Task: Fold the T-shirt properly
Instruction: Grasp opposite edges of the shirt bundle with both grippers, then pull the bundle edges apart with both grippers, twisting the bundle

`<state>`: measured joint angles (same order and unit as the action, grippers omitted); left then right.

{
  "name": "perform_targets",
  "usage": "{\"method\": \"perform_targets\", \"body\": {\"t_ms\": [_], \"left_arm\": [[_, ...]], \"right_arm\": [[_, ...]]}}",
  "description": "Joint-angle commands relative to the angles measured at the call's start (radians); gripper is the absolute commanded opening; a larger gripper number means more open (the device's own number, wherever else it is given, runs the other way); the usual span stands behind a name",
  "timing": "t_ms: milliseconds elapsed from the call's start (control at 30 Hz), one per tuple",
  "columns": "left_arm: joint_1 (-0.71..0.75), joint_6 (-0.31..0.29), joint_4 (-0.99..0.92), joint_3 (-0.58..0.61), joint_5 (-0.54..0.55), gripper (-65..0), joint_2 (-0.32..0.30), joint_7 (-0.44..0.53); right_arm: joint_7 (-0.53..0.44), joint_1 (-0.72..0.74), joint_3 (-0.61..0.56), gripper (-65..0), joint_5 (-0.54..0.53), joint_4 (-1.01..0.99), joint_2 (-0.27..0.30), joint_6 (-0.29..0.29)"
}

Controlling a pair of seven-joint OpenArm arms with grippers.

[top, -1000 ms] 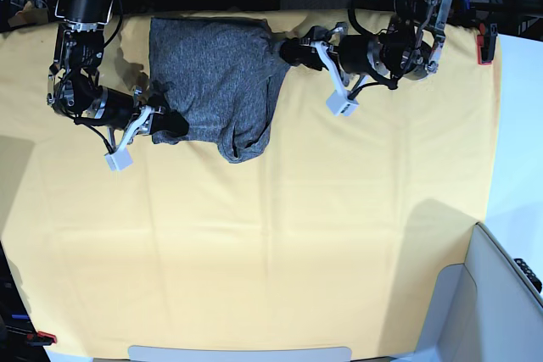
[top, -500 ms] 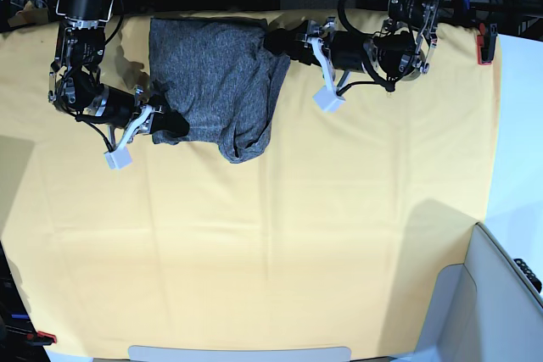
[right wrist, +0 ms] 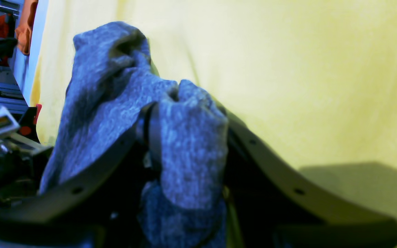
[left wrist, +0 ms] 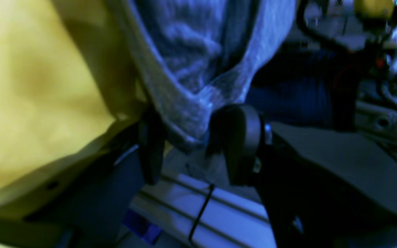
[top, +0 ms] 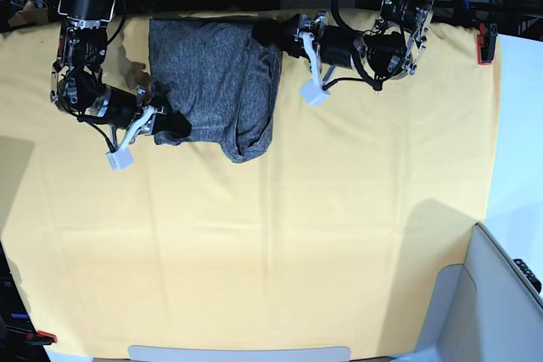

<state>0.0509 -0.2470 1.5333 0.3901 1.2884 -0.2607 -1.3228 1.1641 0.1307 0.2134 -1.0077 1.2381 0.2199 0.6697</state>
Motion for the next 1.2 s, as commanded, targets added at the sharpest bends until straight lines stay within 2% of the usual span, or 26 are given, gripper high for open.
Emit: {"method": "perform_targets", "body": {"t_ms": [0, 233, 500, 567, 733, 867, 1100, 1167], "left_arm": [[-0.021, 0.002, -0.012, 0.027, 0.017, -36.6, -0.001, 0.024], [-0.047, 0.002, -0.034, 0.105, 0.018, -36.6, -0.001, 0.047], [-0.064, 0.002, -0.035, 0.111, 0.015, -37.4, -0.001, 0.035], [-0.072, 0.002, -0.037, 0.114, 0.009, -40.7, -0.002, 0.033], [-0.078, 0.002, -0.07, 0.111, -0.031, -53.7, -0.005, 0.033], [-0.079, 0.004, -0.069, 0.103, -0.036, -60.8, -0.005, 0.033], [-0.122, 0.005, -0.067, 0.089, -0.036, -64.7, -0.01, 0.033], [-0.127, 0.005, -0.067, 0.051, -0.037, -64.7, -0.01, 0.025]], "right_arm": [[0.052, -0.001, -0.007, -49.6, 0.033, 0.002, -0.003, -0.003], [0.052, -0.001, -0.007, -49.5, 0.033, 0.004, -0.004, -0.003], [0.05, -0.006, -0.006, -49.6, 0.033, 0.002, -0.004, -0.003], [0.05, -0.006, -0.006, -49.6, 0.033, 0.004, -0.004, -0.003], [0.027, -0.007, -0.006, -49.6, 0.033, 0.009, 0.0, -0.003], [0.003, -0.009, -0.006, -49.6, 0.033, 0.009, 0.005, -0.005], [-0.002, -0.032, 0.002, -49.6, 0.034, 0.073, 0.009, -0.006], [-0.019, -0.058, 0.025, -49.6, 0.034, 0.142, 0.02, -0.032]]}}
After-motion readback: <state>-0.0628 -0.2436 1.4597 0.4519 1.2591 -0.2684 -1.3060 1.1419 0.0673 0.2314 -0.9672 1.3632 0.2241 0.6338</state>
